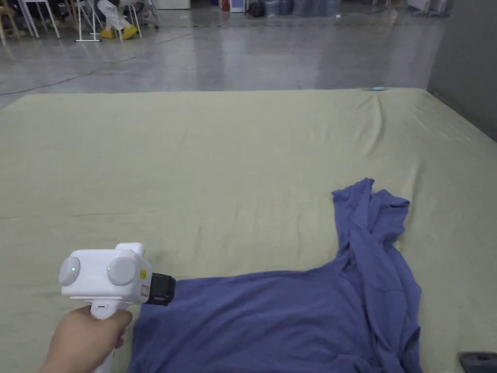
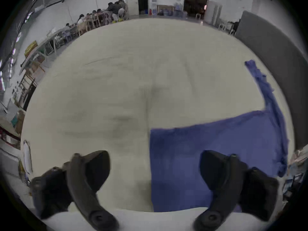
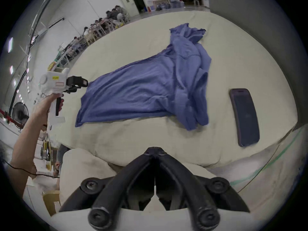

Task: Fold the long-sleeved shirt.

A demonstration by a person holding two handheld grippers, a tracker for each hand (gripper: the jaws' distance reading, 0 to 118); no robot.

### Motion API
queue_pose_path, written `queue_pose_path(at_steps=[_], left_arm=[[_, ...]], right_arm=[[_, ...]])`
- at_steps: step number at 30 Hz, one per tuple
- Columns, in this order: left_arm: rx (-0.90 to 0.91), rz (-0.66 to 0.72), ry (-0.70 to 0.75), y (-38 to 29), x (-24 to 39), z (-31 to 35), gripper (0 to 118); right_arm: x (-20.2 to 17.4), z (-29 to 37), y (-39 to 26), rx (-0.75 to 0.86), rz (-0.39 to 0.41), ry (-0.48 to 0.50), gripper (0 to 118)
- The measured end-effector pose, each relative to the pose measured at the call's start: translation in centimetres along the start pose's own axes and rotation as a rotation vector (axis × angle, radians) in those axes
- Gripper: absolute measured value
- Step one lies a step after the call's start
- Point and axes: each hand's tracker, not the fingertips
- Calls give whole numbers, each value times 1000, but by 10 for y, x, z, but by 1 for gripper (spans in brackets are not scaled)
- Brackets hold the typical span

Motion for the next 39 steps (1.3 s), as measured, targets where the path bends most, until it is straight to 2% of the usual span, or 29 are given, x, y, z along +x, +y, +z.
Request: queue_pose_path(at_steps=[1, 3, 4, 5, 6, 7, 8, 9, 10, 11, 13, 14, 16, 19, 20, 21, 22, 23, 24, 28, 29, 32, 36, 39], left_arm=[[-11, -9, 9, 0, 7, -8, 73], [-27, -50, 8, 2, 13, -15, 64], [-15, -64, -12, 3, 12, -12, 46], [21, -107, 36, 3, 21, -5, 46], [39, -151, 29, 3, 29, 1, 35], [62, -184, 16, 3, 38, 9, 6], [74, -211, 24, 7, 25, 6, 0], [83, -217, 59, 10, 26, 13, 0], [72, -201, 34, 13, 25, 17, 0], [91, -175, -15, 16, 20, 24, 0], [124, -144, -36, 14, 22, 41, 0], [130, -143, -20, 15, 19, 49, 0], [142, -144, -24, 19, 18, 58, 0], [154, -145, -37, 21, 12, 71, 0], [155, -150, -34, 21, 13, 74, 0], [158, -152, -31, 21, 12, 77, 0], [161, -153, -28, 21, 10, 79, 0], [166, -149, -27, 21, 7, 81, 0], [168, -144, -26, 19, 6, 85, 0], [170, -105, -56, 22, -5, 97, 0], [172, -89, -65, 24, -9, 103, 0], [210, -20, -135, 40, -21, 128, 0], [338, -7, -131, 79, -29, 184, 0], [434, 26, -137, 117, -42, 233, 0]], right_arm=[[6, 1, 0, -1, -7, -24, 0], [17, 3, 2, 0, -17, -70, 0], [22, 3, 4, -1, -22, -91, 0], [28, 2, 7, -4, -29, -120, 0], [32, 3, 10, -2, -30, -139, 0], [37, 2, 14, 3, -29, -146, 0], [42, 1, 19, 11, -37, -154, 0], [46, 0, 26, 20, -49, -154, 0], [50, -1, 32, 31, -63, -143, 0], [54, -4, 41, 39, -77, -109, 17], [57, -15, 59, 7, -93, -96, 95], [56, -21, 66, 5, -99, -97, 118], [51, -32, 79, 27, -73, -86, 118], [45, -65, 96, -38, -57, -130, 117], [45, -75, 100, -52, -69, -120, 104], [44, -82, 102, -70, -86, -137, 74], [45, -88, 104, -85, -94, -145, 33], [45, -94, 104, -121, -93, -165, 9], [47, -96, 102, -130, -91, -204, 8], [51, -66, 103, -85, -82, -164, 2], [52, -47, 106, -26, -80, -160, 2], [43, 11, 129, 67, 4, -117, 1], [18, 85, 186, 196, 139, -145, 1], [0, 137, 245, 306, 197, -185, 1]])
